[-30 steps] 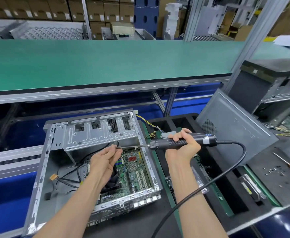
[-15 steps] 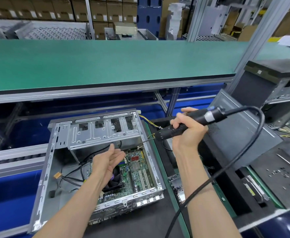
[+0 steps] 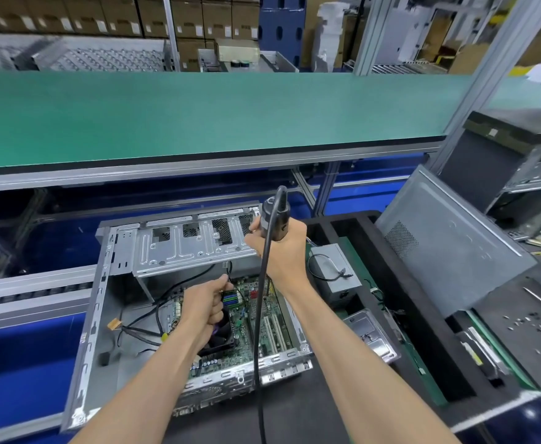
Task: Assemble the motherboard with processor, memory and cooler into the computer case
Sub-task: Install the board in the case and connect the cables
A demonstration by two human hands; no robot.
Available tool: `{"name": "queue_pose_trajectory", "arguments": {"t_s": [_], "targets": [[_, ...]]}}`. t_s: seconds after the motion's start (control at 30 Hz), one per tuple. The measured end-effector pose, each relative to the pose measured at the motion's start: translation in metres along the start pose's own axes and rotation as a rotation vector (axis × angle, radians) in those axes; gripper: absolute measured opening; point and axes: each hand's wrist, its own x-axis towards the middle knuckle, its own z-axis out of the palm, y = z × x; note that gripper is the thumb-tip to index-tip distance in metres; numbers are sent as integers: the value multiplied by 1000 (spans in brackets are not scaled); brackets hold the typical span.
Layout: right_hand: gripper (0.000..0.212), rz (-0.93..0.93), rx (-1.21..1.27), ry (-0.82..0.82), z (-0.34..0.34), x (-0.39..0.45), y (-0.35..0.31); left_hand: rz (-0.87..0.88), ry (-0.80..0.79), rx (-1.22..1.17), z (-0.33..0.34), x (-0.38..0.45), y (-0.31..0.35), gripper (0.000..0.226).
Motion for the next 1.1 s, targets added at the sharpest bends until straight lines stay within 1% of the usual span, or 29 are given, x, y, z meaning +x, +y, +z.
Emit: {"name": "queue_pose_trajectory", "arguments": {"t_s": [0.13,0.27,0.37,0.5,0.6,0.67,0.93,1.1], "targets": [[8,48,-71,-28,2,3,2,-11,-1,9,0,4,-3,19],[11,67,-85,-30,2,5,7,-11,-10,-8,0,8,-4,22],[22,74,-95,-33,4,6,9,-10,-11,-13,1,8,-3,22],[24,87,-68,-39,5,7,9,-24,-7,-17,3,8,-3,34],[26,83,-75,-47,6,5,10,-26,-4,-15,3,9,-3,22],[28,80,-76,-53,7,5,11,-26,2,-13,3,10,-5,21],[11,37,-152,-36,9,6,16,-22,-13,6,3,5,-3,27],[15,23,-166,-31,14,4,19,-20,-9,7,5,4,-1,26]]}}
